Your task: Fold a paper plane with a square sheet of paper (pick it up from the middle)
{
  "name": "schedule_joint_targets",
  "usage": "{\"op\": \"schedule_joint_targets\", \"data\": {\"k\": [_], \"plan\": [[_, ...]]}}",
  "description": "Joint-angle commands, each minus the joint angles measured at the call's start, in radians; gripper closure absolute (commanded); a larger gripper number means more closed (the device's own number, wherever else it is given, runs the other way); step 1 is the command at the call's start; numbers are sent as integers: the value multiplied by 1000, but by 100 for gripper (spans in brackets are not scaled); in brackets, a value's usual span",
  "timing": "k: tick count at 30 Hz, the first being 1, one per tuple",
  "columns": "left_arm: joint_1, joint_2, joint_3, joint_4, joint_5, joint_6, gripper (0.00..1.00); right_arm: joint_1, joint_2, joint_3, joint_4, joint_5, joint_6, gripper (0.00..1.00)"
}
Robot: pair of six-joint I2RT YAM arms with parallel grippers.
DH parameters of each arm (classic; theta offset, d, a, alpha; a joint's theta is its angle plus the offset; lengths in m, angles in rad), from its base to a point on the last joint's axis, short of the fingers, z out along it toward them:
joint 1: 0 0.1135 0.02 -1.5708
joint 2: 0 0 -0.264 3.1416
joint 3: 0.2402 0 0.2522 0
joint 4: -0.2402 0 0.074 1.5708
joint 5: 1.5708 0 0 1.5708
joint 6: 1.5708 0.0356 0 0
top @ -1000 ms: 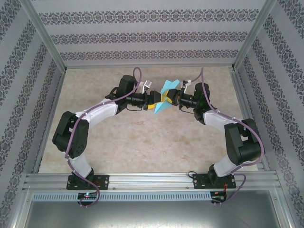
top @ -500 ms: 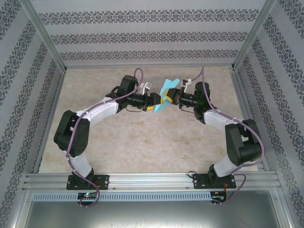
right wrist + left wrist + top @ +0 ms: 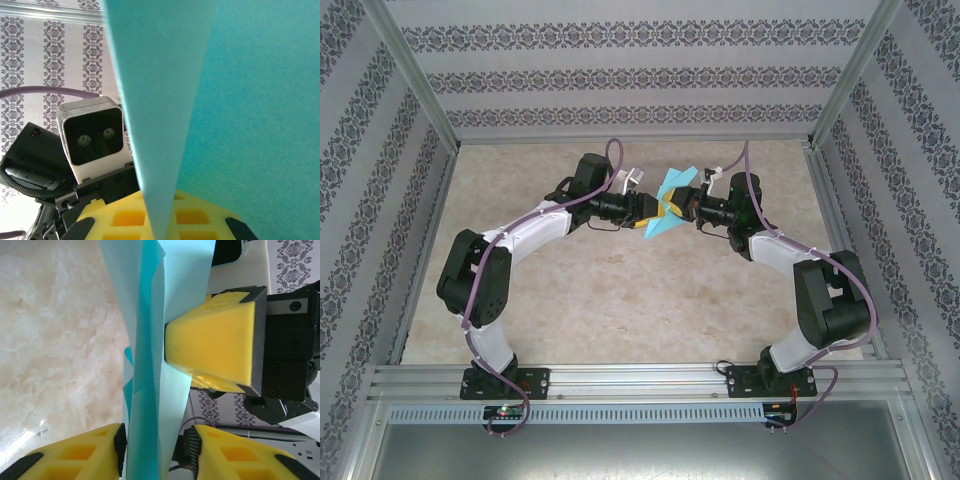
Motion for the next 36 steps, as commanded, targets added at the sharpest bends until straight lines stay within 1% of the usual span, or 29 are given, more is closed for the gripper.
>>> {"op": "schedule_joint_targets", "data": {"k": [1,8,14,19,21,24,27,30,32,33,34,35,36], "plan": [[-10,18,34,-19,32,22,63,8,11,25,15,-26,-30,92],[-10,19,43,-29,38,28,76,8,30,24,14,-28,-36,89],[-10,22,46,-25,55,29,78,7,39,26,12,-27,-43,86],[-9,25,50,-47,50,41,81,1,36,31,-3,-28,-55,79],[-9,28,53,-54,49,46,84,-2,30,34,-26,-28,-70,73],[-9,29,64,-78,42,67,87,-12,16,32,-70,-21,-102,68],[-8,21,85,-153,14,125,87,-25,3,29,-106,-15,-138,60],[-8,11,114,-259,-29,206,87,-46,-5,17,-132,-14,-167,57],[-9,6,131,-324,-58,253,87,-62,-19,17,-183,-6,-205,55],[-9,4,146,-375,-87,289,87,-73,-31,17,-207,-5,-226,54],[-12,5,171,-449,-139,340,87,-84,-46,16,-231,-3,-242,53],[-14,7,199,-516,-197,386,87,-94,-60,19,-258,0,-261,52],[-17,9,231,-601,-278,443,88,-105,-76,26,-300,6,-289,51]]}}
